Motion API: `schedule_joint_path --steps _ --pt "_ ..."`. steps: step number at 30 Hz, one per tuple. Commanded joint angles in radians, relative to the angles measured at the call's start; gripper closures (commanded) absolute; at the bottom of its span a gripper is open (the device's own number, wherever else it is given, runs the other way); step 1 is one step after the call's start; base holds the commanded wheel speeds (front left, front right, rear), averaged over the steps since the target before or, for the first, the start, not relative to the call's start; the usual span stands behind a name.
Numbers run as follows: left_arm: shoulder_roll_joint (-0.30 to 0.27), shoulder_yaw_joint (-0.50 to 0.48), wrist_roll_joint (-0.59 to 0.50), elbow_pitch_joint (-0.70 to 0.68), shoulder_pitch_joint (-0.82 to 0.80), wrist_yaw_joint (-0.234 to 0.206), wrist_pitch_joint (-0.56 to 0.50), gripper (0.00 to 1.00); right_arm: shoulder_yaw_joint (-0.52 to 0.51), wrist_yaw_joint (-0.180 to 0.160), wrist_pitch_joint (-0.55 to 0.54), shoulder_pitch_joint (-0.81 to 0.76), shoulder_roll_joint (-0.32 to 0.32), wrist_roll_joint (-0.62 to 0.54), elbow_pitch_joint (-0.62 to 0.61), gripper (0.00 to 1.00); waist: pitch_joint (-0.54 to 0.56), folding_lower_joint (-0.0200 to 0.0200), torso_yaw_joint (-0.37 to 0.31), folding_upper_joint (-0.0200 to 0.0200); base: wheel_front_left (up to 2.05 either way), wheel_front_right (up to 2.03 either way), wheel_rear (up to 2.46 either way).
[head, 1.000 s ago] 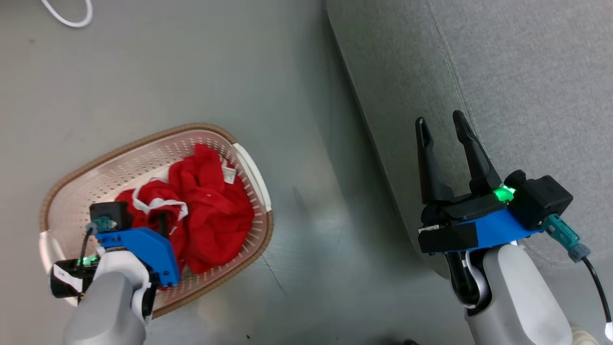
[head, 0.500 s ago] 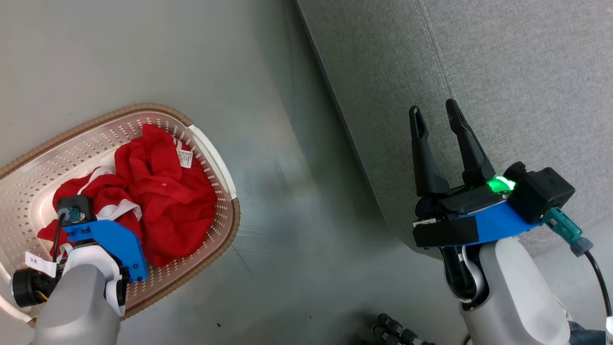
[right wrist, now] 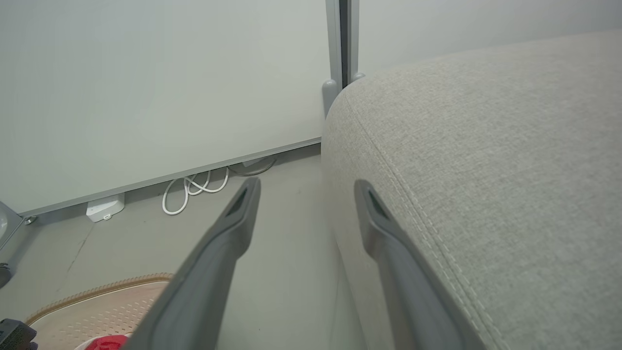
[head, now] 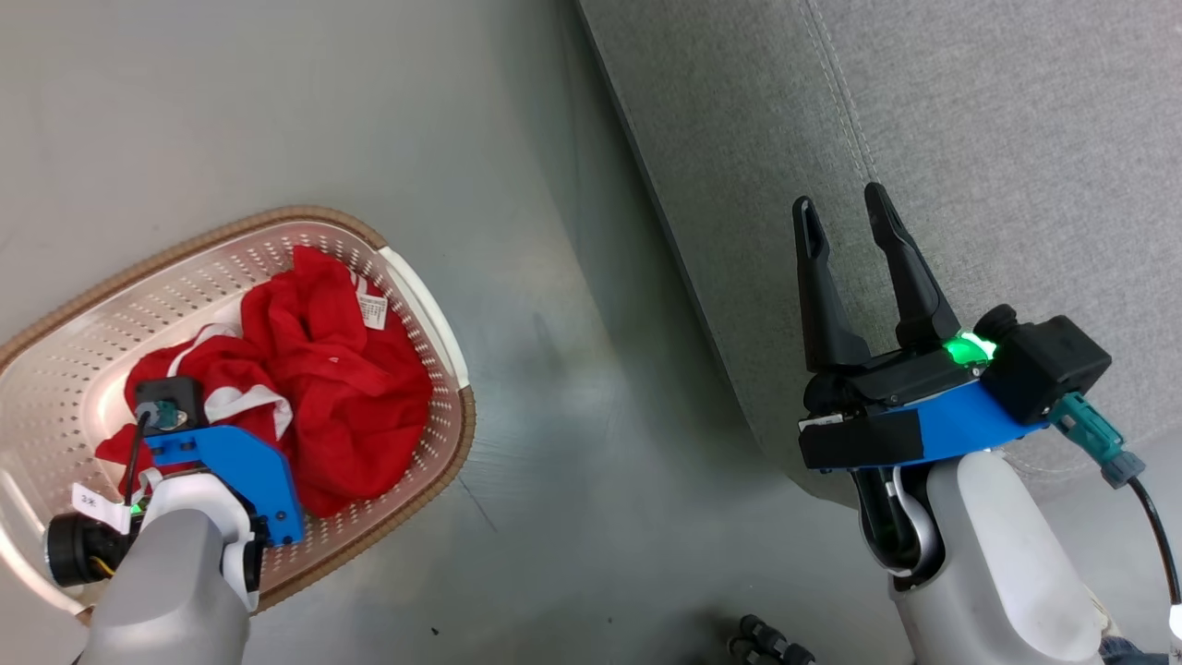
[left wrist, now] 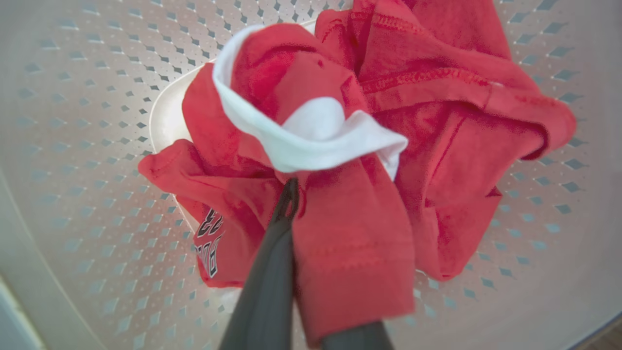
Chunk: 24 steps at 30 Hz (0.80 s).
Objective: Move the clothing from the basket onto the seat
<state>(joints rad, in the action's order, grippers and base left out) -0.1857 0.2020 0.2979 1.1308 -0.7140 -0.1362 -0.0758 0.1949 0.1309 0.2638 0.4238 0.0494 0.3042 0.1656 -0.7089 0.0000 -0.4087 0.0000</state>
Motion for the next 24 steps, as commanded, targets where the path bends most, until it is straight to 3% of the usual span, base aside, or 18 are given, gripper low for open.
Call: schedule_joint_path --steps 1,8,14,24 --pt "0.002 0.004 0.001 0.007 -0.013 0.005 0.008 1.00 -0.002 0.000 0.001 0.002 0.002 -0.014 0.006 0.00 0.022 0.0000 0.015 0.0000 0.00 0.00 0.00" --pt "0.053 0.060 -0.027 0.041 0.003 0.043 0.047 1.00 -0.020 0.000 0.001 -0.041 0.002 -0.064 0.033 0.00 0.167 0.0000 0.085 0.0000 0.00 0.00 0.00" --pt "0.101 0.094 -0.017 0.066 0.040 0.107 0.104 1.00 -0.028 0.000 0.001 -0.108 0.002 -0.122 0.075 0.00 0.350 0.0000 0.167 0.0000 0.00 0.00 0.00" --pt "0.132 0.145 0.019 0.054 0.070 0.203 0.177 1.00 -0.039 0.000 -0.002 -0.218 0.002 -0.166 0.120 0.00 0.582 0.0000 0.271 0.0000 0.00 0.00 0.00"
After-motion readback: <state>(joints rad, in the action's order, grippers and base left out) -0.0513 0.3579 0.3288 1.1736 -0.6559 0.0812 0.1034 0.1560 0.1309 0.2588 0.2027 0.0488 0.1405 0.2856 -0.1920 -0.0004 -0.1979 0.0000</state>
